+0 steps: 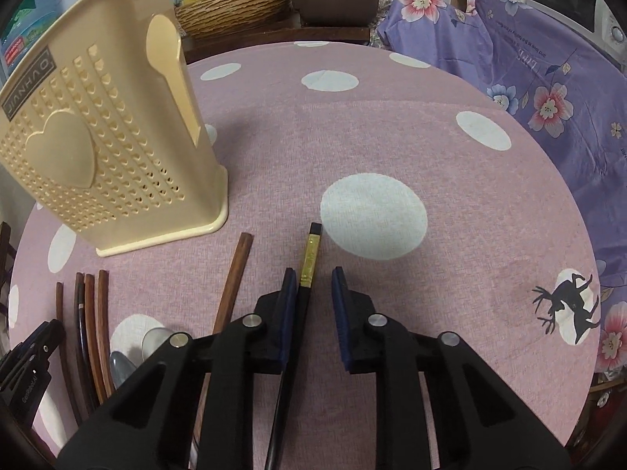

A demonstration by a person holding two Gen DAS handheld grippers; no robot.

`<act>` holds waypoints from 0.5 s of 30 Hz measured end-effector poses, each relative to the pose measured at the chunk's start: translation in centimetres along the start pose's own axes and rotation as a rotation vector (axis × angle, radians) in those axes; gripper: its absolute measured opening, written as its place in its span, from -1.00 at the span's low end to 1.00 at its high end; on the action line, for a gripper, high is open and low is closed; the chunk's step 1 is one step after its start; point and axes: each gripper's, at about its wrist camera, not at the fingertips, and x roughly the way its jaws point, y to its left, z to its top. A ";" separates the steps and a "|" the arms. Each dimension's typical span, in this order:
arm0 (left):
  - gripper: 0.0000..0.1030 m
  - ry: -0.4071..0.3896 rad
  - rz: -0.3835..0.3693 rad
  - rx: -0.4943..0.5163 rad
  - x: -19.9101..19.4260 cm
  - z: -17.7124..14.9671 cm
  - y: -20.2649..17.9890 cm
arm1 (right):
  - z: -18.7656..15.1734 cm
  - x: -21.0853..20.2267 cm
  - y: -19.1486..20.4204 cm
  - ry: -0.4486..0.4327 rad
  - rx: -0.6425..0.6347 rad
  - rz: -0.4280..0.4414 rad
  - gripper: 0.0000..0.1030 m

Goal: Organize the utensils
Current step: 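Grasp a brown chopstick with the left tool while the right tool grasps the black chopstick, then drop brown chopstick into beige holder with left tool while right tool drops black chopstick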

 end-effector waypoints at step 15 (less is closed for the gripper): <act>-0.83 -0.006 0.021 -0.018 0.7 1.0 -0.3 | 1.5 0.7 -1.4 0.029 0.082 0.116 -0.83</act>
